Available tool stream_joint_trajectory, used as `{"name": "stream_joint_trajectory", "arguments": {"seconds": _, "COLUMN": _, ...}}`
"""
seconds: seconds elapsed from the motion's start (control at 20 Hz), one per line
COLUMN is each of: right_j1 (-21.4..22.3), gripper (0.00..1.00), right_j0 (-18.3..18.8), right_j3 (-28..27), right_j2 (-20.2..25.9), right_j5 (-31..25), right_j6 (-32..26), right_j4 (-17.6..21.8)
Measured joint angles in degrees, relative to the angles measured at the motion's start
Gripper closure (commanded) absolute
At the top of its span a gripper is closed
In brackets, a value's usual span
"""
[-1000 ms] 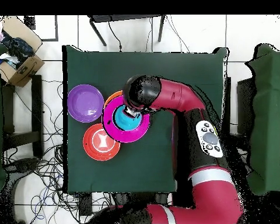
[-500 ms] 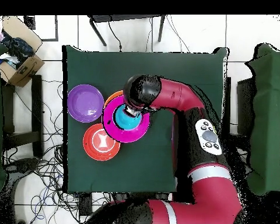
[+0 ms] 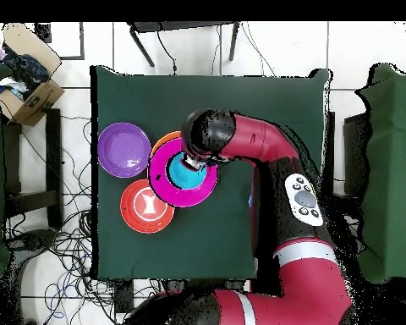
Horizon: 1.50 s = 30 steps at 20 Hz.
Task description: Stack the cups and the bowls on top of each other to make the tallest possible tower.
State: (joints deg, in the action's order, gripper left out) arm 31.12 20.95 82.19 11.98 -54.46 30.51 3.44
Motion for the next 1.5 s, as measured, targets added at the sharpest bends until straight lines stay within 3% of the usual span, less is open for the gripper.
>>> {"name": "stream_joint_trajectory", "arguments": {"seconds": 0.9, "right_j1": -0.1, "gripper": 1.00, "right_j0": 0.0, "right_j3": 0.0, "right_j2": -0.2, "right_j5": 0.0, "right_j6": 0.0, "right_j4": 0.0}}
{"name": "stream_joint_trajectory", "arguments": {"seconds": 0.95, "right_j1": -0.1, "gripper": 0.00, "right_j0": 0.0, "right_j3": 0.0, "right_j2": -0.2, "right_j5": 0.0, "right_j6": 0.0, "right_j4": 0.0}}
{"name": "stream_joint_trajectory", "arguments": {"seconds": 1.5, "right_j1": -0.2, "gripper": 0.00, "right_j0": -0.1, "right_j3": 0.0, "right_j2": -0.4, "right_j5": 0.0, "right_j6": 0.0, "right_j4": 0.0}}
